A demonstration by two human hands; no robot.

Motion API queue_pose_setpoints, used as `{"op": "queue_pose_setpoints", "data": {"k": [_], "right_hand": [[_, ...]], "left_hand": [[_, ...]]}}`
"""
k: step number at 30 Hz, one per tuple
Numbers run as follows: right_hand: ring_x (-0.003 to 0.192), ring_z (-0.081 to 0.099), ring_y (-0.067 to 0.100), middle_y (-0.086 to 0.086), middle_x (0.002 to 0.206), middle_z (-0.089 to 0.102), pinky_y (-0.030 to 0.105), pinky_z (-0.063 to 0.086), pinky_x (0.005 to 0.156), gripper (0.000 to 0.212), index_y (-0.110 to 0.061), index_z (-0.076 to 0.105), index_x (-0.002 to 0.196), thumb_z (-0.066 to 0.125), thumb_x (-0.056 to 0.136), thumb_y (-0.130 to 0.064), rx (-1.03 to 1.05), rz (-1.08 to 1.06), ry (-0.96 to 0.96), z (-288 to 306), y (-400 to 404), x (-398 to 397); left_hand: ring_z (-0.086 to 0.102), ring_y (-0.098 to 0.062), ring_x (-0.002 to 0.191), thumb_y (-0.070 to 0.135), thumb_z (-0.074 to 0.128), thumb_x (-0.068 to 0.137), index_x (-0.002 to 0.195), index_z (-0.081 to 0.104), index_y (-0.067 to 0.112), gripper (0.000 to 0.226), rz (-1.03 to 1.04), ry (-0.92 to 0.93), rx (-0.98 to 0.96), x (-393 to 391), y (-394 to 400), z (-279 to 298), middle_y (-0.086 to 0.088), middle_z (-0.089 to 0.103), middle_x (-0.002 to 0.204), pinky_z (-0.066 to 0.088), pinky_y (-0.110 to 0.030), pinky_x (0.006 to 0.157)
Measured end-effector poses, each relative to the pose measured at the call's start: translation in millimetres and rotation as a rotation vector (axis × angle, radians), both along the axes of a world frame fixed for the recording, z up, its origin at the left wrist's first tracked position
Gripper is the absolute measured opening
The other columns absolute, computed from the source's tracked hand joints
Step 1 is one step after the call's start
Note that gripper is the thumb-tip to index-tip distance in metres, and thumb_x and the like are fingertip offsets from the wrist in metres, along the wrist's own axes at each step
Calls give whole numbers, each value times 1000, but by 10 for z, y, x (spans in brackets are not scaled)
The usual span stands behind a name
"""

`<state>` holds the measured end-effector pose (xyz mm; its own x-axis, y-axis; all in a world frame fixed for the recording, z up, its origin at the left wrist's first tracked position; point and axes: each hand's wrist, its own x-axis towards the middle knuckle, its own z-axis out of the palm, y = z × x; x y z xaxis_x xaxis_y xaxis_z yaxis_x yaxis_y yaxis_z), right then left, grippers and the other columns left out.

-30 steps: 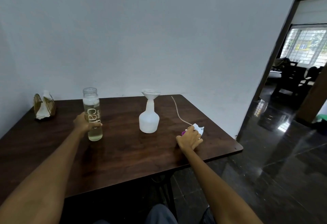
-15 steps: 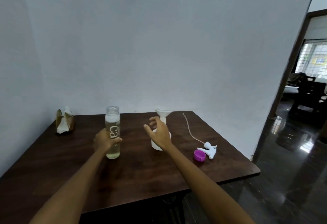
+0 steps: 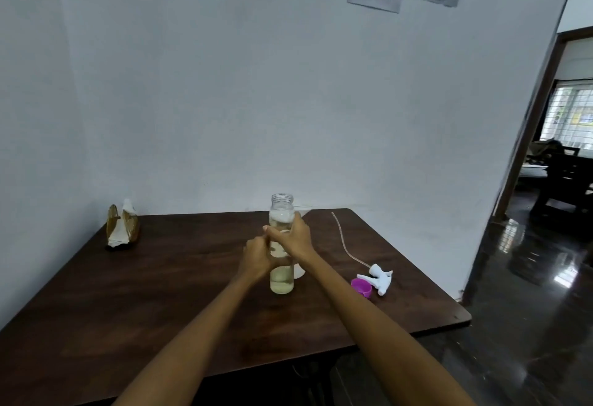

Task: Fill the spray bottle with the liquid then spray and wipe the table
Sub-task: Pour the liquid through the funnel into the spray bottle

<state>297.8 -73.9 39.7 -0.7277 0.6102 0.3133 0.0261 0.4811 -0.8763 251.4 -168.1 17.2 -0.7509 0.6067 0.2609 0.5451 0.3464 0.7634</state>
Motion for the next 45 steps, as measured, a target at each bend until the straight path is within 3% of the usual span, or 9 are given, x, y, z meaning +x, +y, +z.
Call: {"op": "queue_pose_setpoints", "data": {"k": [2, 5, 9, 14, 19, 24, 28, 39, 45], "right_hand": [[88, 63, 18, 6, 98, 64, 29, 53, 74, 44, -6, 53, 108, 76, 76, -26, -14, -24, 9, 32, 191, 95], [81, 64, 17, 8, 95, 68, 20, 49, 63, 40, -5, 59, 105, 75, 73, -21, -3, -95, 3, 119, 489, 233], [69, 63, 15, 3, 80, 67, 19, 46, 57, 28, -8, 63, 92, 75, 68, -15, -3, -114, -25, 236, 807, 333], [69, 60, 16, 2, 74, 63, 21, 45, 59, 21, -10, 61, 80, 76, 66, -12, 61, -147, -44, 334, 1097, 245], [76, 60, 19, 6, 84, 66, 27, 46, 67, 33, -2, 62, 93, 76, 64, -10, 82, -180, -77, 340, 1220, 103], [73, 56, 20, 4, 77, 60, 27, 41, 65, 37, -9, 56, 77, 71, 47, -24, 205, -192, -166, 361, 1344, -39], [78, 56, 20, 4, 83, 60, 26, 39, 69, 32, -10, 53, 82, 78, 60, -11, 312, -195, -233, 363, 1408, -86], [88, 63, 28, 10, 94, 68, 25, 37, 69, 49, -8, 57, 89, 66, 49, -36, 432, -154, -301, 430, 1436, -224], [73, 51, 21, -1, 76, 56, 26, 36, 65, 31, -24, 40, 67, 60, 45, -30, 502, -155, -341, 510, 1460, -224]], "left_hand": [[60, 7, 65, 36, 87, 57, 114, 64, 7, 68, -145, -2, -40, -24, 85, 19, 1, 68, 94, 50, -12, 63], [61, -8, 80, 26, 85, 66, 123, 58, 1, 68, -190, -74, -105, -140, 188, 17, 0, 61, 99, 55, -17, 59], [60, -16, 68, 31, 62, 90, 106, 62, 2, 33, 15, -338, 158, -280, 287, 161, -11, 63, 93, 56, -24, 57], [62, -18, 63, 43, 49, 95, 111, 59, -2, 49, 143, -561, 287, -501, 400, 506, -16, 65, 98, 56, -22, 48], [61, -23, 67, 50, 44, 95, 111, 55, 1, 53, 50, -696, 201, -579, 547, 662, -13, 64, 93, 54, -31, 59], [59, -20, 63, 26, 56, 95, 89, 57, 1, 26, 63, -788, 184, -582, 641, 726, -7, 61, 76, 56, -35, 68], [59, -18, 60, 15, 59, 93, 74, 52, 4, 23, 109, -816, 223, -630, 665, 742, -7, 60, 71, 56, -35, 72], [51, -15, 57, 3, 52, 96, 69, 48, 0, 27, 71, -854, 272, -618, 677, 780, -10, 51, 67, 52, -35, 90], [50, -14, 55, -1, 52, 95, 68, 50, 0, 27, 93, -808, 260, -627, 637, 786, -11, 52, 66, 49, -22, 34]]}}
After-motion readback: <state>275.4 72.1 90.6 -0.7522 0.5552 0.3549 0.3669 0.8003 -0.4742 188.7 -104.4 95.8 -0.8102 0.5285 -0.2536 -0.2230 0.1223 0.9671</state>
